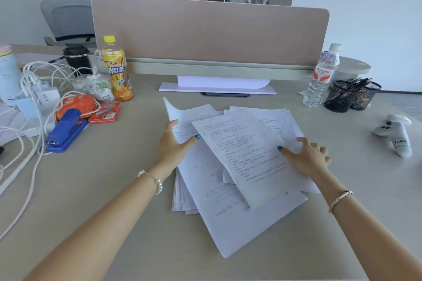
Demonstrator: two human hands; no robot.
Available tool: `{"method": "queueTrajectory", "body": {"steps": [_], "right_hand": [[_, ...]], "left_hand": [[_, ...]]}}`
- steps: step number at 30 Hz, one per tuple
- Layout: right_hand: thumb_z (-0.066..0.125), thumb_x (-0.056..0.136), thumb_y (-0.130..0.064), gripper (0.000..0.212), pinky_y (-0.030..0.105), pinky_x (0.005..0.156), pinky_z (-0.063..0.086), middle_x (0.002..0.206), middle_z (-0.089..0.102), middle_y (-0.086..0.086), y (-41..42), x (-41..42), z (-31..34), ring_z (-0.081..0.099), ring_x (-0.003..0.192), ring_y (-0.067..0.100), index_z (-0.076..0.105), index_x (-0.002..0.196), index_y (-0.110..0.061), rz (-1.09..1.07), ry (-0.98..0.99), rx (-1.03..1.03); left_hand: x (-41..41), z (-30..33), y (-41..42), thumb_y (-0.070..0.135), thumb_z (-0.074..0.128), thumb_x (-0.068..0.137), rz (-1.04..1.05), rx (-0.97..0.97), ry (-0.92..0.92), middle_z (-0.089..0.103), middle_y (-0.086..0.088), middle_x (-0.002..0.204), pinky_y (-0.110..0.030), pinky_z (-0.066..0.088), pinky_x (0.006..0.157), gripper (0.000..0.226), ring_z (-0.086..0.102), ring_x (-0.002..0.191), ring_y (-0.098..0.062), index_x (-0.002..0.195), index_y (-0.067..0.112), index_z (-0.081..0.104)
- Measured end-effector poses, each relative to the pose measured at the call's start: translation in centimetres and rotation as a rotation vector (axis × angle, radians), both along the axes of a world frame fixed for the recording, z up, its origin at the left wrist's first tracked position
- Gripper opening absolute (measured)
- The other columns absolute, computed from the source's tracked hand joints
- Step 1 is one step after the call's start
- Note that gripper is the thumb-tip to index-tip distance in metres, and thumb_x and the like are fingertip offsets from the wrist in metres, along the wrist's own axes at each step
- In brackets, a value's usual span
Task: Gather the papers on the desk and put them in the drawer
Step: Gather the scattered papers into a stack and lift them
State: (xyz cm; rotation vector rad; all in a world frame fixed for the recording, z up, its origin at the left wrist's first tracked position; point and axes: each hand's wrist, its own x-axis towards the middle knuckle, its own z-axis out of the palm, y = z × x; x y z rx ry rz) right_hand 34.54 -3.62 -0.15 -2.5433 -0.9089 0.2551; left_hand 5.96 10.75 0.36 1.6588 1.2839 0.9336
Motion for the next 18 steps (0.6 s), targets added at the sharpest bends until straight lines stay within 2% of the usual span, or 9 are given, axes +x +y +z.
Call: {"method": "queueTrajectory", "body": {"steps": [3, 6, 8, 10, 12, 14, 15, 16, 18], "right_hand": [[0.054, 0.079, -0.058, 0.063, 0.043, 0.098, 0.026, 0.135, 0.048, 0.01, 0.0, -1.4, 0.0, 0.03, 0.129, 0.031, 0.043, 0.132, -0.026, 0.087, 0.014, 0.051], [0.059, 0.08, -0.05, 0.053, 0.039, 0.095, 0.03, 0.116, 0.056, 0.0, -0.1, -4.2, 0.1, 0.039, 0.123, 0.025, 0.048, 0.127, -0.027, 0.22, 0.055, 0.186], [0.061, 0.081, -0.046, 0.047, 0.038, 0.095, 0.036, 0.103, 0.052, -0.006, -0.1, -5.8, 0.1, 0.044, 0.116, 0.022, 0.051, 0.123, -0.027, 0.325, 0.095, 0.217], [0.062, 0.081, -0.045, 0.047, 0.038, 0.096, 0.038, 0.104, 0.051, -0.007, 0.0, -6.5, 0.1, 0.045, 0.114, 0.021, 0.051, 0.123, -0.027, 0.403, 0.105, 0.198], [0.064, 0.08, -0.043, 0.051, 0.036, 0.096, 0.037, 0.115, 0.053, 0.0, 0.0, -6.3, 0.2, 0.044, 0.117, 0.022, 0.05, 0.126, -0.026, 0.397, 0.117, 0.226], [0.065, 0.079, -0.041, 0.057, 0.035, 0.098, 0.033, 0.128, 0.05, 0.007, -0.1, -5.8, 0.2, 0.037, 0.124, 0.027, 0.047, 0.13, -0.024, 0.316, 0.123, 0.266], [0.065, 0.08, -0.041, 0.059, 0.036, 0.098, 0.031, 0.13, 0.049, 0.009, -0.1, -5.6, 0.2, 0.033, 0.126, 0.031, 0.045, 0.132, -0.023, 0.276, 0.122, 0.258], [0.064, 0.08, -0.043, 0.061, 0.036, 0.098, 0.03, 0.127, 0.05, 0.011, -0.1, -5.5, 0.2, 0.032, 0.126, 0.033, 0.043, 0.133, -0.022, 0.255, 0.116, 0.236], [0.063, 0.079, -0.046, 0.063, 0.037, 0.098, 0.032, 0.115, 0.055, 0.01, -0.1, -5.6, 0.0, 0.034, 0.122, 0.034, 0.043, 0.134, -0.021, 0.268, 0.087, 0.195]], "left_hand": [[0.5, 0.2, -0.4, 0.055, 0.066, 0.072, -0.021, -0.054, 0.05, 0.049, -0.006, 0.127, -0.047, 0.048, 0.092, 0.07, 0.05, 0.119, -0.037, 0.132, 0.035, 0.036], [1.4, 0.3, -0.5, 0.05, 0.062, 0.081, -0.069, -0.066, -0.033, 0.038, -0.005, 0.148, -0.04, 0.037, 0.106, 0.064, 0.037, 0.135, -0.025, 0.136, 0.031, 0.035], [1.8, 0.5, -0.4, 0.047, 0.061, 0.084, -0.1, -0.074, -0.081, 0.032, -0.004, 0.151, -0.035, 0.031, 0.107, 0.064, 0.029, 0.14, -0.02, 0.139, 0.029, 0.032], [1.7, 0.6, -0.3, 0.044, 0.064, 0.083, -0.104, -0.075, -0.063, 0.032, -0.003, 0.151, -0.036, 0.032, 0.108, 0.07, 0.029, 0.139, -0.021, 0.141, 0.027, 0.029], [1.2, 0.5, 0.0, 0.04, 0.071, 0.074, -0.028, -0.063, -0.032, 0.044, -0.006, 0.142, -0.042, 0.037, 0.107, 0.081, 0.04, 0.132, -0.024, 0.141, 0.023, 0.028], [0.6, 0.5, 0.2, 0.034, 0.073, 0.069, 0.083, -0.056, 0.002, 0.06, -0.004, 0.114, -0.044, 0.041, 0.102, 0.087, 0.048, 0.117, -0.023, 0.141, 0.019, 0.026], [0.5, 0.3, 0.2, 0.028, 0.072, 0.073, 0.113, -0.058, 0.024, 0.057, -0.001, 0.098, -0.043, 0.039, 0.101, 0.084, 0.044, 0.112, -0.021, 0.142, 0.018, 0.024], [0.5, 0.0, 0.2, 0.023, 0.07, 0.077, 0.108, -0.065, 0.056, 0.053, -0.001, 0.093, -0.041, 0.038, 0.1, 0.08, 0.039, 0.111, -0.023, 0.142, 0.018, 0.023], [0.5, 0.0, -0.1, 0.024, 0.07, 0.078, 0.047, -0.1, 0.076, 0.052, -0.003, 0.108, -0.037, 0.04, 0.091, 0.08, 0.041, 0.116, -0.027, 0.141, 0.022, 0.021]]}}
